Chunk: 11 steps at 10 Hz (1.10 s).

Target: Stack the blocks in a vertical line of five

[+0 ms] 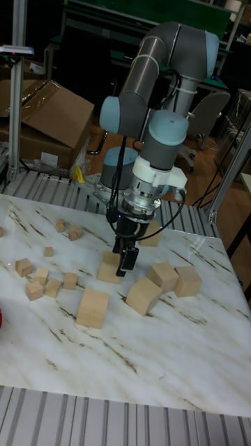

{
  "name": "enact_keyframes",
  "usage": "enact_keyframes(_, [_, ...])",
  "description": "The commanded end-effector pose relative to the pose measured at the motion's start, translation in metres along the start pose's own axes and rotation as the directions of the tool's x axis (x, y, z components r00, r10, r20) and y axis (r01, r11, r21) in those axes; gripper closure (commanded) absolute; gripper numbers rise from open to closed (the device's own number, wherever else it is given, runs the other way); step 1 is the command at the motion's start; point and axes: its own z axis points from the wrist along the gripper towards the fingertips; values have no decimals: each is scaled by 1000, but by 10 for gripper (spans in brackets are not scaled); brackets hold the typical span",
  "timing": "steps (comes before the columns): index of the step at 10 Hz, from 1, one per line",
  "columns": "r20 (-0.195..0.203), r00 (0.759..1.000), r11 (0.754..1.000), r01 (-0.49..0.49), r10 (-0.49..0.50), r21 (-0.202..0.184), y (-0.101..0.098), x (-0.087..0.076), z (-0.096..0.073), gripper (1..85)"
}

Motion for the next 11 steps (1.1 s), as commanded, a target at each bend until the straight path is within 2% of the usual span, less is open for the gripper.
enact_keyframes(1, [-12, 999, 999, -37, 37, -1, -2, 5, -3, 7])
enact_keyframes(2, [-13, 999, 999, -45, 45, -5, -2, 7, -3, 7])
enact_keyframes(3, [11, 998, 998, -63, 64, -22, 1, 2, -2, 7])
enact_keyframes(5, [60, 993, 995, -101, 102, -26, -1, -5, 8, 7])
enact_keyframes(7, [179, 963, 978, -191, 202, -79, 12, -30, 13, 7])
enact_keyframes(8, [170, 966, 980, -185, 196, -75, 14, -22, 15, 7])
enact_keyframes(9, [133, 977, 985, -159, 166, -63, 13, -6, 18, 7])
enact_keyframes(11, [132, 978, 987, -155, 160, -48, 9, -5, 22, 7])
